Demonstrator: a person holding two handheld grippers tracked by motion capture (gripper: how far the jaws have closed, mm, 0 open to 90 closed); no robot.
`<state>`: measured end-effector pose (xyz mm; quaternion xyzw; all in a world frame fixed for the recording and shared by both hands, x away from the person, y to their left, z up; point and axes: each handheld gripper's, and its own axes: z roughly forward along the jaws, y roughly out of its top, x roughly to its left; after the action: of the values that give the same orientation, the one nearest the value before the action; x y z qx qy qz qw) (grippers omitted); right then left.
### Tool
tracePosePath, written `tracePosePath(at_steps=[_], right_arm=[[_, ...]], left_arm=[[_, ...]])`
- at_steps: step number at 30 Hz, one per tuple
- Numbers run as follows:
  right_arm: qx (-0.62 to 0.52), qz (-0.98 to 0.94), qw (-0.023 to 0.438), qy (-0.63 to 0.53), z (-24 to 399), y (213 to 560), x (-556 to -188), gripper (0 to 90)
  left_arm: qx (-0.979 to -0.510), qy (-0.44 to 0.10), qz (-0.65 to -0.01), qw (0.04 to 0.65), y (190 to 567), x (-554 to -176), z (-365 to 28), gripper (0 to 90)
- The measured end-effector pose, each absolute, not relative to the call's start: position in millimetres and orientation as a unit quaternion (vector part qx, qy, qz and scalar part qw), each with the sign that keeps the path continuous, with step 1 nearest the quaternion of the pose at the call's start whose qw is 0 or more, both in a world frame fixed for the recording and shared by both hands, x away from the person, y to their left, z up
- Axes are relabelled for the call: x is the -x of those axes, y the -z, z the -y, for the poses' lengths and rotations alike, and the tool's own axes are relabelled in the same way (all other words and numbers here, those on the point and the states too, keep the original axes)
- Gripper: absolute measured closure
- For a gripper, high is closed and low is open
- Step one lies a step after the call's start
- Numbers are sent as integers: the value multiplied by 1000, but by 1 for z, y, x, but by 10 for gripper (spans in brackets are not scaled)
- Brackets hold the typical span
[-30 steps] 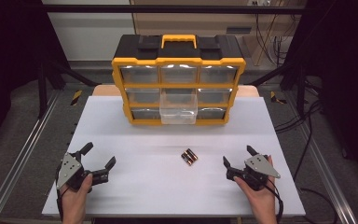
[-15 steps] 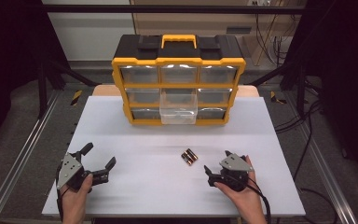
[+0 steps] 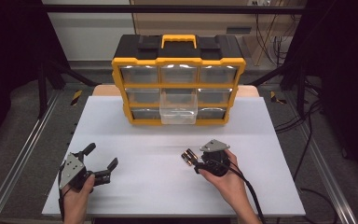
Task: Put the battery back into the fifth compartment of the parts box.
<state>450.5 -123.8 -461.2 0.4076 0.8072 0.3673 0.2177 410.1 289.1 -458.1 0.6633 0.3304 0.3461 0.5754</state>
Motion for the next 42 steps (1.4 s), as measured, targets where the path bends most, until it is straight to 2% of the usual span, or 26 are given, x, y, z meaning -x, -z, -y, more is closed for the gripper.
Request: tracePosePath(at_steps=[1, 3, 5, 6, 7, 8, 9, 15, 31, 36, 42], right_arm=[[-414, -804, 212, -370, 124, 464, -455, 398], [-417, -803, 208, -372, 124, 465, -457, 424], [-426, -797, 192, -383, 125, 470, -465, 514], [-426, -797, 192, -383, 125, 470, -465, 514], [-425, -797, 186, -388, 124, 473, -468, 574], [-425, -797, 186, -388, 124, 473, -468, 574], [-426, -795, 181, -392, 121, 477, -473, 628], [-432, -799, 169, -384, 119, 487, -481, 715], [-445, -803, 156, -365, 121, 499, -492, 762], [-436, -800, 172, -373, 124, 494, -488, 769], [-423, -790, 198, -397, 134, 472, -476, 769]], left_arm=[[-664, -345, -330, 575, 458, -410, -288, 15], [-666, -345, -329, 574, 459, -410, -287, 14], [-667, -345, -328, 574, 459, -411, -287, 15], [-667, -345, -328, 574, 459, -411, -287, 15], [-667, -343, -328, 574, 459, -411, -286, 15], [-667, -343, -328, 574, 459, -411, -286, 16], [-667, -342, -329, 574, 459, -410, -287, 16], [-665, -342, -329, 577, 458, -409, -288, 16], [-669, -337, -328, 576, 460, -411, -285, 17], [-668, -337, -329, 576, 460, -411, -285, 17], [-668, -339, -331, 574, 461, -412, -286, 17]])
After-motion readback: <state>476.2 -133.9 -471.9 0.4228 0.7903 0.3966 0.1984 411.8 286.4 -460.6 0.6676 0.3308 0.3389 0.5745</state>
